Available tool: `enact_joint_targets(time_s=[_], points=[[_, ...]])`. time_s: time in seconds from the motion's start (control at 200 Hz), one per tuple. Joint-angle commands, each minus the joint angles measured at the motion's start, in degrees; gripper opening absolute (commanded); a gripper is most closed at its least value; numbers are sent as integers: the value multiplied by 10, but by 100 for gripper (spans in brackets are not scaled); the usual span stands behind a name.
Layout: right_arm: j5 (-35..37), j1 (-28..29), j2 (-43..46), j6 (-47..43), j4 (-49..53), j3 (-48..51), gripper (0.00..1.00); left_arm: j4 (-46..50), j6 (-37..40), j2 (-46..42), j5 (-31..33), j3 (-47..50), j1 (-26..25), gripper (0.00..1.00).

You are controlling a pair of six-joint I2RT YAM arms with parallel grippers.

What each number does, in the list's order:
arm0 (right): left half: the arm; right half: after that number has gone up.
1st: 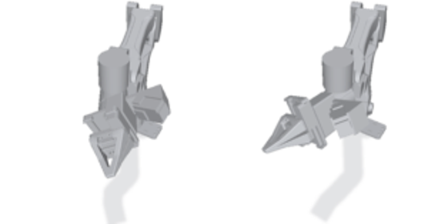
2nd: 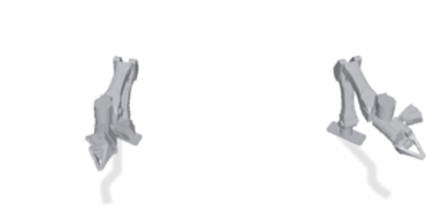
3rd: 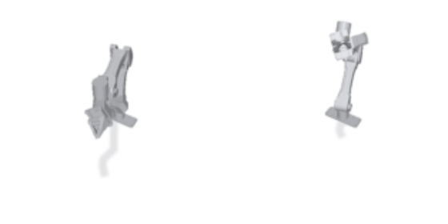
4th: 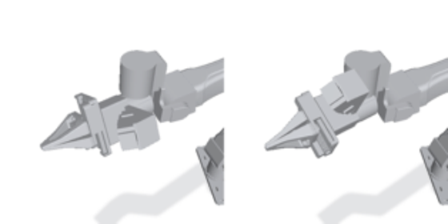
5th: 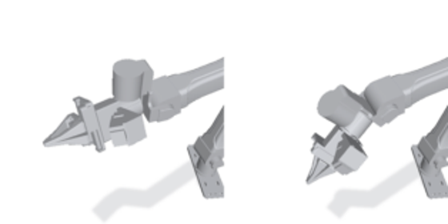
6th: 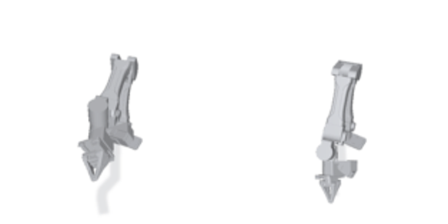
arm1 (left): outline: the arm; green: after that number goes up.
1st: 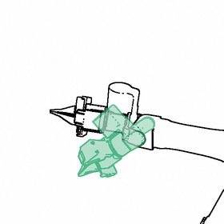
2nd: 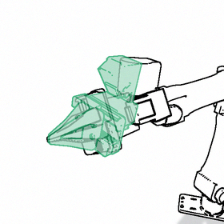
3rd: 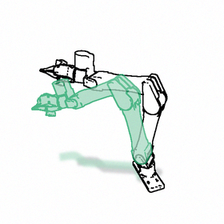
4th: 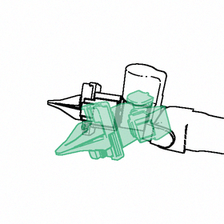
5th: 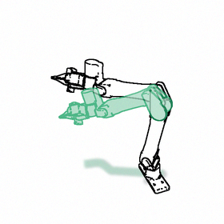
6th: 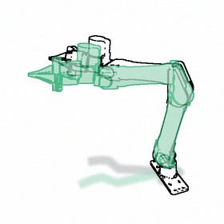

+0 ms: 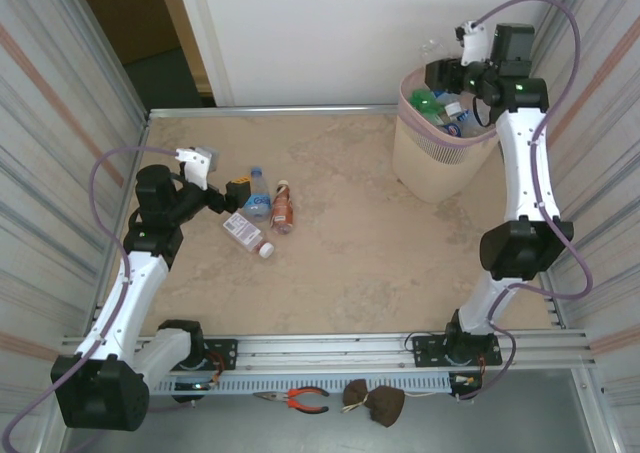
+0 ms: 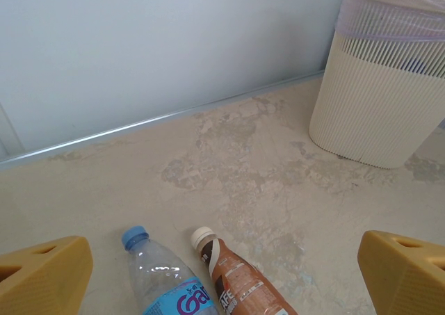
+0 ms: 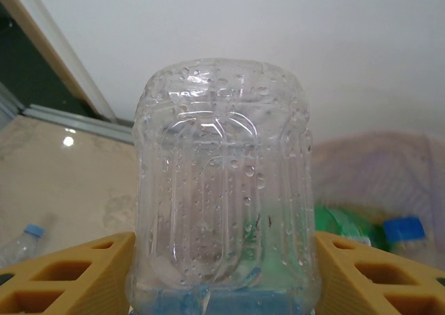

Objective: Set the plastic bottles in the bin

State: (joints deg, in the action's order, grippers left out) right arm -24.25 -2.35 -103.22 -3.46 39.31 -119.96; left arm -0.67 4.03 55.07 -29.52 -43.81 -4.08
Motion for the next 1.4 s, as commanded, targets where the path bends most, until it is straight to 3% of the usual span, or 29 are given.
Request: enact_joint_targets(time_s=[0.0, 0.276, 0.606, 0.746, 1.112, 1.393], points=[[-43, -24, 30, -8, 7, 34, 61, -18, -6, -3, -13, -9, 4, 99], [-88, -37, 36, -50, 22, 112, 61, -22, -12, 5, -20, -10, 5, 99], [-126, -32, -12, -55, 51, 136, 61, -20, -11, 1, -17, -10, 5, 99], [-92, -29, -32, -55, 81, 132, 63, -20, -10, 1, -19, -10, 5, 99], [-57, -19, -42, -35, 137, 63, 87, -21, -11, 5, -20, -9, 4, 99], [-20, -6, -10, -2, 125, 17, 89, -20, -9, 1, -17, -9, 5, 99]])
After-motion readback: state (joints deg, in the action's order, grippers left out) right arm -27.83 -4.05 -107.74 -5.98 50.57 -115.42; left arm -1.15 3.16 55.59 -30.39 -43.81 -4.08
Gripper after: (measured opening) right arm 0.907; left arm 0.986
